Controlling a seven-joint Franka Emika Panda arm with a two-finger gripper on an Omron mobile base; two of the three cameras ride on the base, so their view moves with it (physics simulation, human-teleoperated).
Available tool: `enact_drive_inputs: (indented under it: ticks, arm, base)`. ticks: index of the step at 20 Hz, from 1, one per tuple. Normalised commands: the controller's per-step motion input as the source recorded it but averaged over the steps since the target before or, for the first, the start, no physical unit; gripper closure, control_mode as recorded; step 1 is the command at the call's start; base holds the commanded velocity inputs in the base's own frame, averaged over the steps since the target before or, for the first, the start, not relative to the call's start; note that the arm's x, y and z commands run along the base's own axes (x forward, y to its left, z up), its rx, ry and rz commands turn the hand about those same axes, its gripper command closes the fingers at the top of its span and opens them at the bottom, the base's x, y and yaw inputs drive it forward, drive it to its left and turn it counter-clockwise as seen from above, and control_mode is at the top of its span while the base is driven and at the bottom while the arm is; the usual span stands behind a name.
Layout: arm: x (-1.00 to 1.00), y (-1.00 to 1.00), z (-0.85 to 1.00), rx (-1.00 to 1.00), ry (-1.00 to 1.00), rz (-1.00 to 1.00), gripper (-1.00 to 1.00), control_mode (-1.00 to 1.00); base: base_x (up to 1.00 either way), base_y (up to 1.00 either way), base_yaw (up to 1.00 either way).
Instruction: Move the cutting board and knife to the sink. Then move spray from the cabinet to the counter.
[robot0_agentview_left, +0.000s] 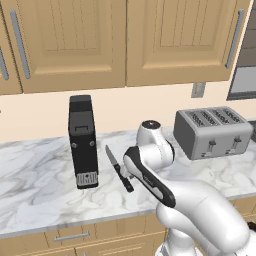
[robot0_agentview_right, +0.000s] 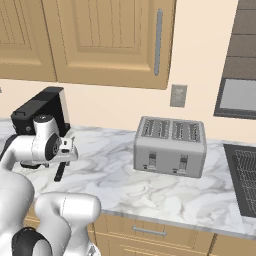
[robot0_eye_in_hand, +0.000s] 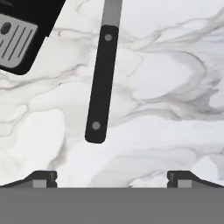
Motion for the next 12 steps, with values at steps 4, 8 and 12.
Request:
enact_drive_inputs:
  ticks: [4,8,12]
  arm:
    - [0.43,0.0,-0.03,-0.01,0.01,-0.16,-1.0,-1.0]
    - [0.08,0.03,0.0,0.0,0.03,-0.08,-1.0,-1.0]
    - [-0.02,0.17,0.0,0.0,0.02,0.0,-1.0,-1.0]
  base:
    - [0.0,0.0,0.0]
    - [0.0,0.0,0.0]
    - [0.0,0.0,0.0]
